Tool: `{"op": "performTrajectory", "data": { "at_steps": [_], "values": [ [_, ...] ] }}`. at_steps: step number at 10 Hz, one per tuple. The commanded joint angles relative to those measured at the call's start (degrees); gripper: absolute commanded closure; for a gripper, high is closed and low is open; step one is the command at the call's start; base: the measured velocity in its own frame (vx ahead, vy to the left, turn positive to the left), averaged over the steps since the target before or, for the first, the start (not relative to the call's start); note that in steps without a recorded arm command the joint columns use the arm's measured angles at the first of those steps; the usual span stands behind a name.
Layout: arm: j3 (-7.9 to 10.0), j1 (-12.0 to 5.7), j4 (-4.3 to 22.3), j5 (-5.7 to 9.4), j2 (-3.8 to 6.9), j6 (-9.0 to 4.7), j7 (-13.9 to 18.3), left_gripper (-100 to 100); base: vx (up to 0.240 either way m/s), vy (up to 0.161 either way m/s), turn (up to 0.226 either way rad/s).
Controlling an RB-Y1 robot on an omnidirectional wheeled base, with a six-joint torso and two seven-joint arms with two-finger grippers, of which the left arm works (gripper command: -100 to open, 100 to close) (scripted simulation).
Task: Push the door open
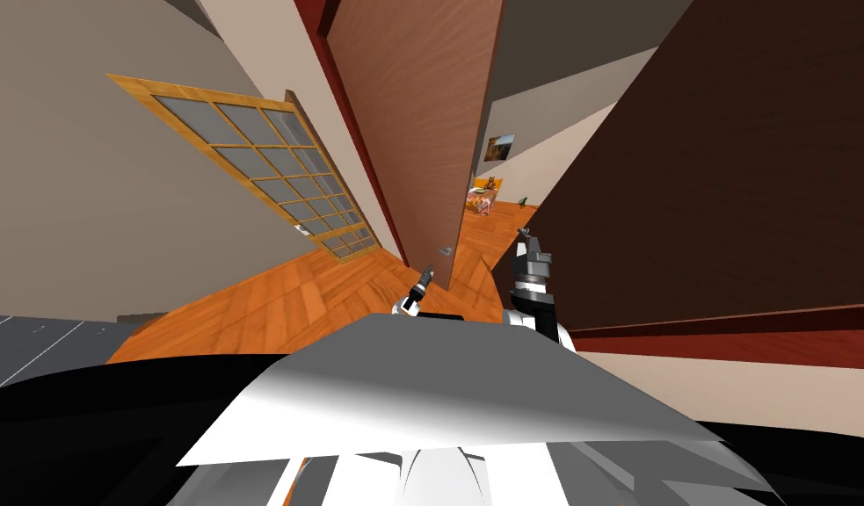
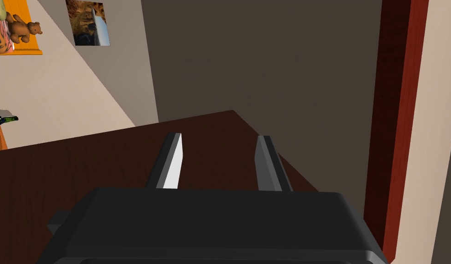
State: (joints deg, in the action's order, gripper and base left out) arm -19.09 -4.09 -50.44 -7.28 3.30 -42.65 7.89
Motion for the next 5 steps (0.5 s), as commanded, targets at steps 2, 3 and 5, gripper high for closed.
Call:
{"op": "performTrajectory", "data": {
  "at_steps": [2, 3, 5],
  "values": [
    [-0.86, -0.87, 2.6, -0.37, -0.27, -0.68, 0.7, -100, 0.118, 0.051, -0.029],
    [-1.1, -1.27, 3.6, -0.47, -0.4, -0.93, 0.9, -100, 0.072, 0.029, -0.007],
    [-1.79, -2.4, 6.5, -0.76, -0.82, -1.64, 1.5, -100, 0.101, 0.042, -0.028]
  ]
}}
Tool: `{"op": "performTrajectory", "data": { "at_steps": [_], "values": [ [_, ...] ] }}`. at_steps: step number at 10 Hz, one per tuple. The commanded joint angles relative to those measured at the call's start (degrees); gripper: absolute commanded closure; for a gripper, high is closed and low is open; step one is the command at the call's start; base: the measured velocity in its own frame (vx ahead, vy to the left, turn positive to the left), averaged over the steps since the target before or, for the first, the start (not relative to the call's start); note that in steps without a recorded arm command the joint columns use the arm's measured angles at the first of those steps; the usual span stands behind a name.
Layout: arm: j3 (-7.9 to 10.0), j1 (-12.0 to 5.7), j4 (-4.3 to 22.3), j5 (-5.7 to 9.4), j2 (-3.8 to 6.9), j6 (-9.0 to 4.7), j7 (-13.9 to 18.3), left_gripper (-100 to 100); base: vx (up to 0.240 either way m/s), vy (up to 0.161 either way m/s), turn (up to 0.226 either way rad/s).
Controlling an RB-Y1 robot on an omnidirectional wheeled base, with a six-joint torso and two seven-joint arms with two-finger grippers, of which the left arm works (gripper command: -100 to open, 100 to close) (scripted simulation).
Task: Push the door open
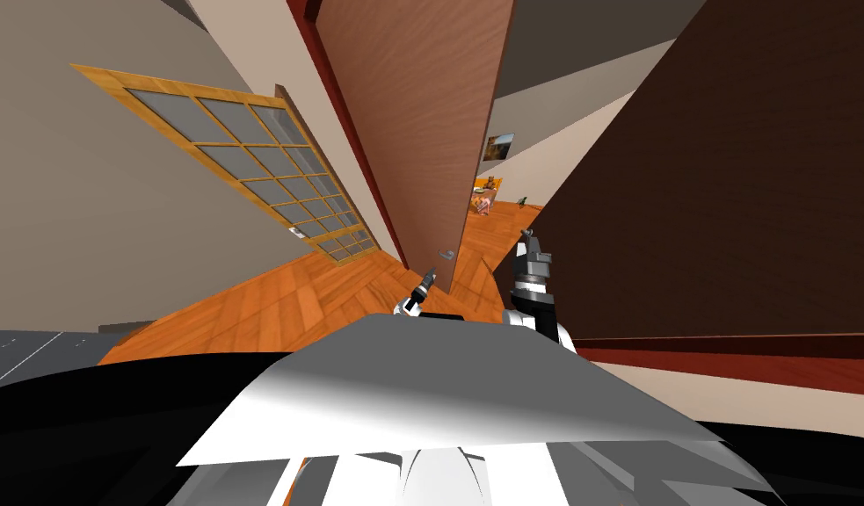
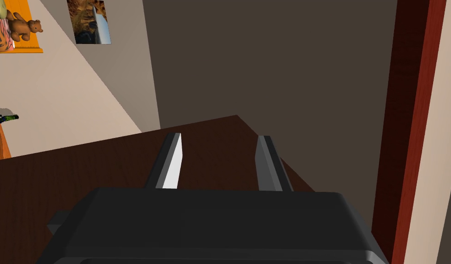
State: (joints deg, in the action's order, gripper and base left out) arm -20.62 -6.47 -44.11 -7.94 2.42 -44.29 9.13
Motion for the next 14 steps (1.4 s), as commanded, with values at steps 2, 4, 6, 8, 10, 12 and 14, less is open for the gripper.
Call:
{"op": "performTrajectory", "data": {
  "at_steps": [2, 4, 6, 8, 10, 12, 14],
  "values": [
    [-0.98, -1.21, 3.2, -0.41, -0.44, -0.74, 0.9, -100, 0.132, 0.053, -0.028],
    [-1.7, -2.4, 6.2, -0.72, -1.04, -1.48, 1.6, -100, 0.166, 0.066, -0.03],
    [-1.29, -2.17, 5.8, -0.53, -0.19, -1.56, 1.2, -100, 0.083, 0.0, -0.022],
    [-1.07, -2.23, 6.0, -0.43, 0.06, -1.56, 1.0, -100, 0.144, -0.095, -0.024],
    [-0.83, -2.3, 6.3, -0.32, -0.02, -1.56, 0.8, -100, 0.165, -0.089, -0.022],
    [-0.53, -2.38, 6.5, -0.18, -0.64, -1.55, 0.6, -100, 0.191, -0.096, -0.032],
    [-0.27, -2.45, 6.8, -0.07, -1.76, -1.55, 0.4, -100, 0.167, -0.098, -0.03]
  ]
}}
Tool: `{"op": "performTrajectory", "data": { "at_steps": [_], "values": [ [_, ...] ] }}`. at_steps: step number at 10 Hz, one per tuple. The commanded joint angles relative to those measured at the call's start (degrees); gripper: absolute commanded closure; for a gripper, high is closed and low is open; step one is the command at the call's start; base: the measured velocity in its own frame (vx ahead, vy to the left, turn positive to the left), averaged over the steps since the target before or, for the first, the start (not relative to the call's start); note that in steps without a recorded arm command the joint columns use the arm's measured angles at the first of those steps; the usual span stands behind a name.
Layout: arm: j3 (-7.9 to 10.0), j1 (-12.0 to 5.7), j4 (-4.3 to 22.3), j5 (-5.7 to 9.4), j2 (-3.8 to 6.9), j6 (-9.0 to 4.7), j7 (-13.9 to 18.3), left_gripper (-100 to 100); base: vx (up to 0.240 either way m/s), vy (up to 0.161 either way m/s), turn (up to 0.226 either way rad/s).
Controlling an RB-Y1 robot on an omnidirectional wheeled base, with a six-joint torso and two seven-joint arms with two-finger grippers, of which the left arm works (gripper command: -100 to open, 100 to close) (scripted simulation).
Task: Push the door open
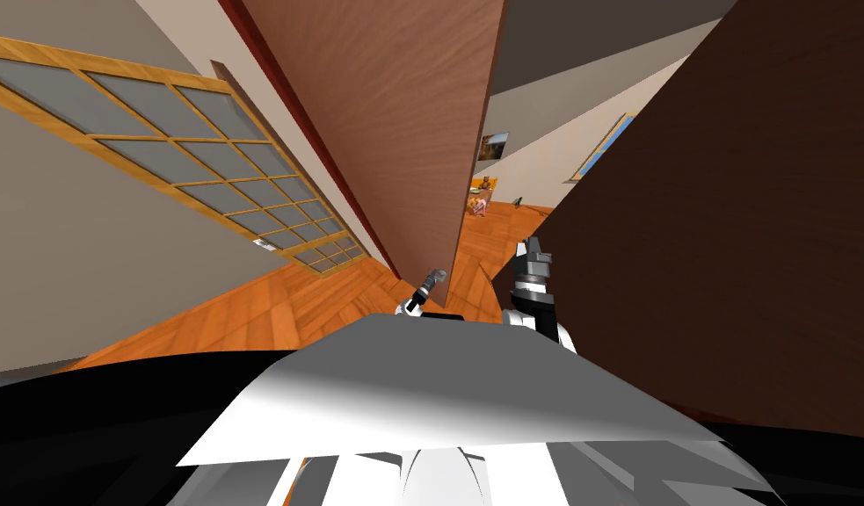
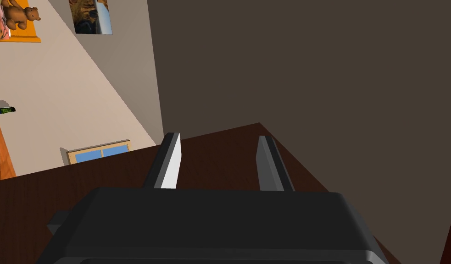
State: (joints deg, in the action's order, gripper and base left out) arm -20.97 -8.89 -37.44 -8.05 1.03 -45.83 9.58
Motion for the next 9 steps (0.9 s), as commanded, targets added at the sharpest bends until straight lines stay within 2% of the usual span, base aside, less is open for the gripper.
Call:
{"op": "performTrajectory", "data": {
  "at_steps": [1, 2, 7, 9],
  "values": [
    [0.0, 0.0, 0.0, 0.0, 0.0, 0.0, 0.0, -100, 0.071, -0.049, 0.0],
    [0.0, 0.0, 0.0, 0.0, 0.0, 0.0, 0.0, 100, -0.008, 0.006, 0.006],
    [0.0, 0.0, 0.0, 0.0, 0.0, 0.0, 0.0, 100, -0.006, 0.008, -0.008],
    [0.97, -0.33, 0.0, 0.46, 0.46, 0.1, -0.4, 100, 0.11, -0.089, 0.029]
  ]
}}
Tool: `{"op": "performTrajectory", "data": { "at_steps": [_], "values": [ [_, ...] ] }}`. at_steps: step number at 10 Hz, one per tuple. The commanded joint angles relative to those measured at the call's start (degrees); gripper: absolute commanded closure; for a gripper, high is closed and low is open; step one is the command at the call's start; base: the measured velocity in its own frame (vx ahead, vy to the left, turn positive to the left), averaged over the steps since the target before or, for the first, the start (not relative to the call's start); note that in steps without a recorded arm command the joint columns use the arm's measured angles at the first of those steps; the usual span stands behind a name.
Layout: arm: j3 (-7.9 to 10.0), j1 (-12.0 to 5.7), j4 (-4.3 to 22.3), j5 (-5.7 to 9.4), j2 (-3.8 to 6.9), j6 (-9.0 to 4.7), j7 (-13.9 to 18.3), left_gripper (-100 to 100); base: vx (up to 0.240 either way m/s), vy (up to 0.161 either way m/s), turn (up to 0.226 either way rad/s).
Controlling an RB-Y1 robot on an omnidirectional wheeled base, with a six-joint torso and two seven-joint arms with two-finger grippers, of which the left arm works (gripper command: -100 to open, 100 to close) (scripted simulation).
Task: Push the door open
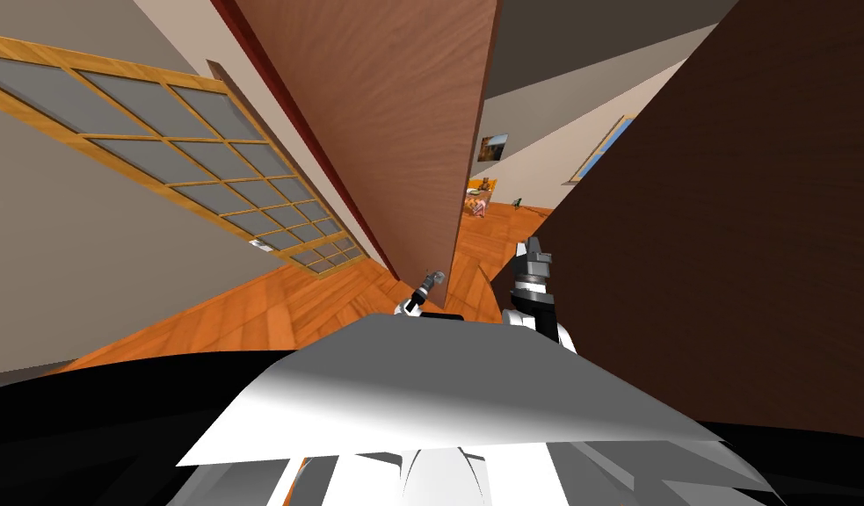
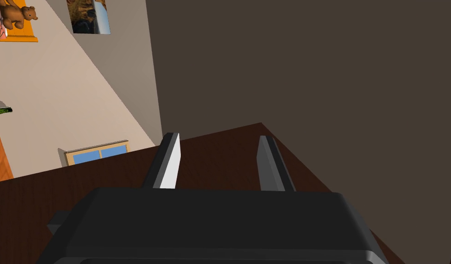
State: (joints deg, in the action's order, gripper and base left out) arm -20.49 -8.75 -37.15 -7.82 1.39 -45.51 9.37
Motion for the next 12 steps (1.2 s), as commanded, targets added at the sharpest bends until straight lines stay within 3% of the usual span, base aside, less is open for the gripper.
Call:
{"op": "performTrajectory", "data": {
  "at_steps": [1, 3, 8, 9, 11, 12],
  "values": [
    [1.07, -0.49, -0.2, 0.5, 0.38, -0.2, -0.4, 100, 0.15, -0.126, 0.046],
    [1.39, -0.5, -0.2, 0.66, 0.53, -0.19, -0.6, 100, 0.109, -0.099, 0.016],
    [5.26, -0.6, 0.2, 2.47, 1.6, -0.09, -2.3, 100, 0.145, -0.151, 0.055],
    [5.26, -0.6, 0.2, 2.47, 1.6, -0.09, -2.3, 100, 0.112, -0.103, 0.051],
    [7.29, -0.65, 0.4, 3.41, 1.78, -0.03, -3.3, 100, 0.131, -0.113, 0.056],
    [7.29, -0.65, 0.4, 3.41, 1.78, -0.03, -3.3, 100, 0.112, -0.123, 0.038]
  ]
}}
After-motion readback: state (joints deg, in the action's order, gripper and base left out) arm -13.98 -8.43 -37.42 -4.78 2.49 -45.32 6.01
